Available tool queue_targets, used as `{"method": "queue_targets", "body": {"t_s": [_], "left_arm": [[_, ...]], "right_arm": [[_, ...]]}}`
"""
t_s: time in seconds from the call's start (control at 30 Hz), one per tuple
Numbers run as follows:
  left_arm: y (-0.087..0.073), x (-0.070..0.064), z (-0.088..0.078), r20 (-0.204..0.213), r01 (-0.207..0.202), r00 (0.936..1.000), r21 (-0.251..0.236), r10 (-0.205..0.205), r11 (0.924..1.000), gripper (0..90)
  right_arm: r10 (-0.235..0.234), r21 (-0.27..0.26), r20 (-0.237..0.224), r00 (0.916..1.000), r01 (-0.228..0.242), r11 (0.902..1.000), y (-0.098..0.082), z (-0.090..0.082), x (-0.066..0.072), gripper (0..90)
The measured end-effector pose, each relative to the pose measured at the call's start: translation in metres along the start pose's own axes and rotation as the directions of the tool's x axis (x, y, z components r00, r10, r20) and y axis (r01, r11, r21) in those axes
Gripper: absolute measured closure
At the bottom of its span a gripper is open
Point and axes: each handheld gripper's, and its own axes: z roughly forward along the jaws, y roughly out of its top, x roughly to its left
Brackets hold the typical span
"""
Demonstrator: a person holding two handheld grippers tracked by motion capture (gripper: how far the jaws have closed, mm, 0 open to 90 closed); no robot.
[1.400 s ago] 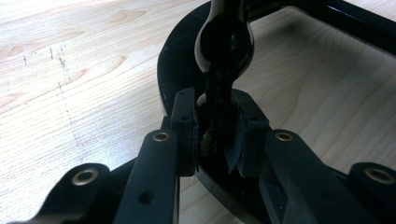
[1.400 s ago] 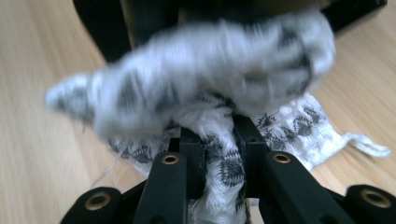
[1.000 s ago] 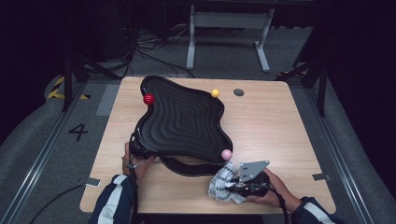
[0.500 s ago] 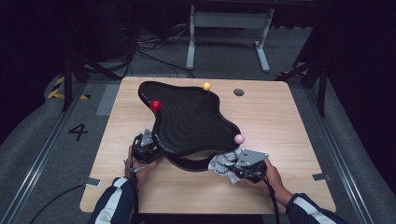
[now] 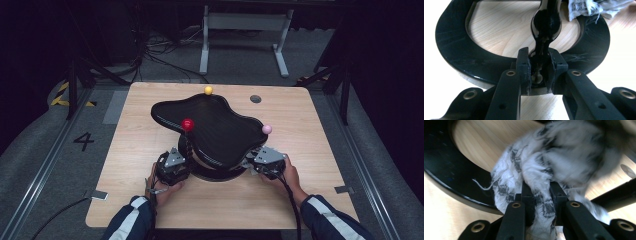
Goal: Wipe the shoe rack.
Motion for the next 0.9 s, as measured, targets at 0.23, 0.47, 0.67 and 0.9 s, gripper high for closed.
{"method": "queue_targets", "body": {"t_s": [0.23,0.47,0.67,0.9], "left_arm": [[0.0,-0.004,0.001,-0.024,-0.007,0.9997,-0.005,0.007,1.0,74.5],[0.0,-0.005,0.001,-0.013,-0.026,0.9996,-0.001,0.026,0.9997,74.5],[0.0,-0.005,0.002,0.0,-0.034,0.9994,0.003,0.034,0.9994,74.4],[0.003,-0.009,0.005,0.009,-0.039,0.9992,0.004,0.039,0.9992,74.5]], "right_arm": [[-0.023,-0.006,-0.021,0.9995,0.022,0.9997,0.001,0.003,0.006,77.5],[-0.038,-0.031,-0.072,0.9967,0.036,0.9989,0.005,0.003,0.015,77.5],[-0.072,-0.026,-0.071,0.9949,0.071,0.9972,0.008,0.004,0.018,77.4],[-0.088,0.024,0.061,0.9943,0.086,0.996,0.001,0.008,0.001,77.5]]}}
